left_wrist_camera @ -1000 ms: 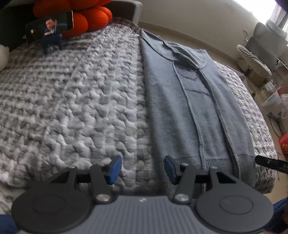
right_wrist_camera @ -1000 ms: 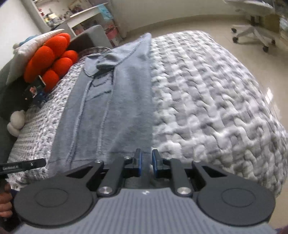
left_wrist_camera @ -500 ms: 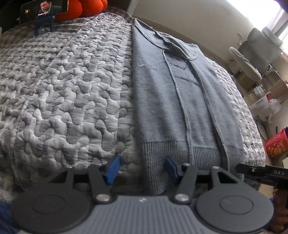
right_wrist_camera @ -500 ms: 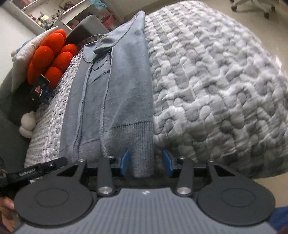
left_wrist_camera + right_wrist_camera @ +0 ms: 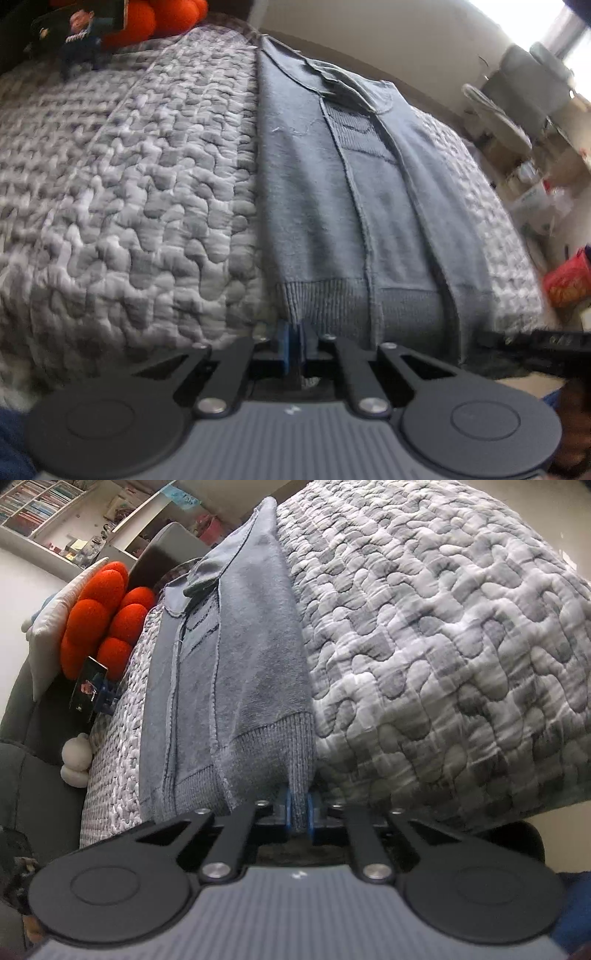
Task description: Fold clothes
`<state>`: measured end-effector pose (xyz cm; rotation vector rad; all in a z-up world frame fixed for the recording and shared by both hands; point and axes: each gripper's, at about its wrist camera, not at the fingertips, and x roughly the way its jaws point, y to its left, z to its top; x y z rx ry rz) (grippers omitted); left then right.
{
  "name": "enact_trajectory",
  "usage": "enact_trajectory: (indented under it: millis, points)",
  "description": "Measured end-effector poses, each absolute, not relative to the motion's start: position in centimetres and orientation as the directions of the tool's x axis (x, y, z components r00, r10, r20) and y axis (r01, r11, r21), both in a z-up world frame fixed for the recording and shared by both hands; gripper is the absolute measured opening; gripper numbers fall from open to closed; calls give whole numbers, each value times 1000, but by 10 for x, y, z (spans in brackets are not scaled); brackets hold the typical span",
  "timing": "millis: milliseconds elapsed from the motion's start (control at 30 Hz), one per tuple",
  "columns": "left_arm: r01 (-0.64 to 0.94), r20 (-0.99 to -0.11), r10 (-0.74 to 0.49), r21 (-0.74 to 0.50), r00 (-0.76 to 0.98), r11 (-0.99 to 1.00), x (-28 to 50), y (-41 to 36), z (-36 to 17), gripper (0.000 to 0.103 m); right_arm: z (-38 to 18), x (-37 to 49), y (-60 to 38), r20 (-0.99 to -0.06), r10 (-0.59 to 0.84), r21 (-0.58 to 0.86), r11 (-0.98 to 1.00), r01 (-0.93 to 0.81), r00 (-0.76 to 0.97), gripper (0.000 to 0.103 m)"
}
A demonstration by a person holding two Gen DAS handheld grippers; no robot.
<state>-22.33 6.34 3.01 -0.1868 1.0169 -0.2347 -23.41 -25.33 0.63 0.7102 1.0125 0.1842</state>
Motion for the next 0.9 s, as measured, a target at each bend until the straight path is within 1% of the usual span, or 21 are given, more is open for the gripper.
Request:
enact_trajectory:
  millis: [200, 300, 367, 400, 467, 533, 633, 667, 700, 733, 800, 867, 900]
  points:
    - [91, -828, -267, -256, 492, 962, -223, 61, 33, 5, 11, -244, -256, -692, 447, 635, 750, 183, 568, 9]
    - [61, -822, -285, -295, 492, 954, -221, 65, 32, 5, 12, -244, -258, -689, 436, 632, 752, 185, 579, 10]
    - [35, -817, -307, -333, 488, 942, -221, 72, 30, 6, 12, -243, -257, -682, 445, 638, 750, 175, 580, 13]
    - [33, -816, -314, -341, 486, 939, -221, 73, 29, 6, 11, -242, -256, -680, 448, 640, 749, 171, 581, 17]
    - [29, -813, -327, -358, 482, 933, -221, 76, 27, 7, 12, -242, -255, -678, 442, 636, 753, 168, 587, 17]
    - [42, -811, -342, -367, 476, 929, -221, 76, 25, 19, 11, -240, -255, -681, 441, 636, 752, 173, 585, 17]
    - [62, -798, -370, -389, 475, 919, -222, 76, 23, 32, 8, -238, -255, -688, 439, 633, 752, 182, 578, 19]
    - [69, -794, -379, -397, 476, 915, -222, 76, 23, 34, 7, -237, -255, -690, 438, 632, 753, 184, 576, 19]
    - [75, -789, -389, -404, 476, 911, -223, 75, 22, 39, 7, -236, -254, -693, 437, 629, 755, 185, 573, 19]
    - [81, -784, -399, -412, 477, 907, -223, 75, 22, 47, 6, -236, -254, -696, 435, 625, 758, 185, 571, 19]
    - [96, -772, -421, -431, 476, 897, -223, 75, 21, 56, 4, -235, -254, -703, 433, 620, 761, 189, 565, 21]
    - [110, -770, -423, -426, 477, 898, -224, 73, 21, 53, 4, -235, -254, -703, 434, 621, 762, 186, 564, 21]
    - [120, -773, -417, -413, 478, 903, -224, 72, 22, 42, 5, -236, -254, -701, 436, 621, 762, 183, 564, 21]
